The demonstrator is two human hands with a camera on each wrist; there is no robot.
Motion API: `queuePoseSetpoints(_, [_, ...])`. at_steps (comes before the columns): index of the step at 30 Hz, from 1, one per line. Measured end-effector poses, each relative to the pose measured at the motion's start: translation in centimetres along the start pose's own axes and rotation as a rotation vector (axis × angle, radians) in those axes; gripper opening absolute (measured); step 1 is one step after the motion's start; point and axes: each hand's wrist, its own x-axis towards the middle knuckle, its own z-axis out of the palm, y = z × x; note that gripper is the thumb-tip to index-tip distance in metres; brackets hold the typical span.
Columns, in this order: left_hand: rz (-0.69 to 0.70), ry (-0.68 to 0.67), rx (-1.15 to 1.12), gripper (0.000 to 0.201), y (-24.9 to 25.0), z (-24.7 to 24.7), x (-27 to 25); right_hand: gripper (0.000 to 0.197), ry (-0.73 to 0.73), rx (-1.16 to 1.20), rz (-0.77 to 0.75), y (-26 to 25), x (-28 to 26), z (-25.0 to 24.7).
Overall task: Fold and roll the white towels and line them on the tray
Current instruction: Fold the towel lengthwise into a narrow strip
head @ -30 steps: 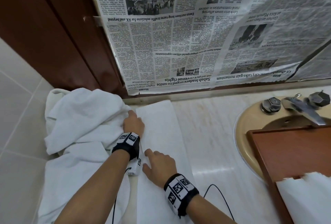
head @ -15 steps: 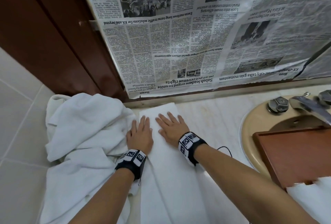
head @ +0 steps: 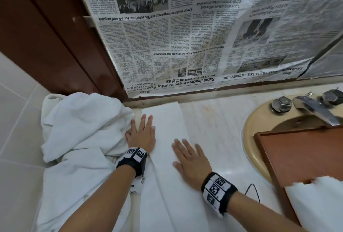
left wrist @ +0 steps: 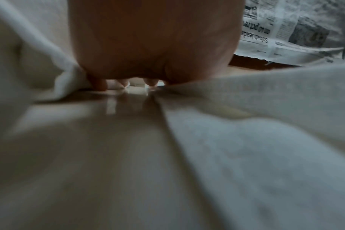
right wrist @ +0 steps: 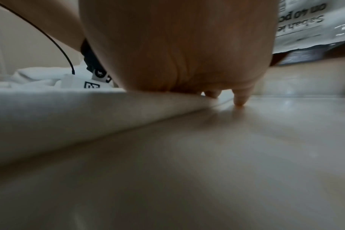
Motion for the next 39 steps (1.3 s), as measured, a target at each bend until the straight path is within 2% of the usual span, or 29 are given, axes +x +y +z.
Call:
queuePoseSetpoints(6, [0.050, -0.082, -0.074, 0.052, 2.7, 0.2, -0.7, 0.085, -0.049, -0.083, -0.004, 5.4, -0.8, -2.3])
queuePoseSetpoints(9, [0.038, -0.008, -0.166, 0.053, 4.3, 0.2, -1.0, 0.087, -0.094, -0.081, -0.010, 8.0, -1.0, -3.0])
queuePoseSetpoints(12, [0.178, 0.074, -0.170, 0.050, 6.1, 0.1, -2.1, 0.087, -0.117, -0.093, -0.046, 8.3, -1.5, -3.4])
queuePoseSetpoints(14, [0.241, 0.009, -0.119, 0.050, 6.8, 0.5, -2.7, 0.086, -0.081, -0.086, -0.035, 6.9, -2.6, -3.3])
queuePoseSetpoints(17, [0.226, -0.101, -0.023, 0.050, 6.4, 0.9, -2.7, 0.078, 0.021, 0.036, 0.015, 3.6, -5.4, -1.4])
queuePoseSetpoints(21, [0.184, -0.160, -0.015, 0.053, 5.6, 0.5, -2.5, 0.063, 0.019, 0.070, 0.028, 2.7, -8.1, 1.4])
queuePoseSetpoints(24, [0.140, -0.056, -0.088, 0.050, 5.4, -0.2, -3.9, 0.068, 0.141, 0.166, 0.013, 4.2, -9.0, 0.6])
queuePoseSetpoints(26, [0.109, 0.067, -0.165, 0.040, 5.2, -0.3, -6.2, 0.071, 0.210, 0.276, 0.072, 4.2, -10.3, 0.0])
queuePoseSetpoints(27, [0.077, 0.084, -0.218, 0.034, 5.2, -0.2, -7.5, 0.066, 0.251, 0.309, 0.103, 3.7, -11.0, -0.2])
queuePoseSetpoints(29, [-0.044, -0.007, -0.353, 0.032, 5.6, 0.1, -9.7, 0.049, 0.207, 0.374, 0.157, 2.5, -12.5, 0.3])
queuePoseSetpoints(31, [-0.103, -0.100, -0.383, 0.035, 6.0, 0.8, -10.7, 0.037, 0.127, 0.394, 0.177, 1.3, -13.4, 1.0])
queuePoseSetpoints(35, [-0.093, -0.087, -0.396, 0.021, 6.2, 1.7, -10.4, 0.010, 0.101, 0.319, 0.193, -0.6, -13.4, 1.4])
queuePoseSetpoints(39, [-0.025, -0.120, -0.434, 0.019, 4.9, 1.7, -10.3, 0.017, 0.064, 0.575, 0.272, -2.2, -13.7, -0.1])
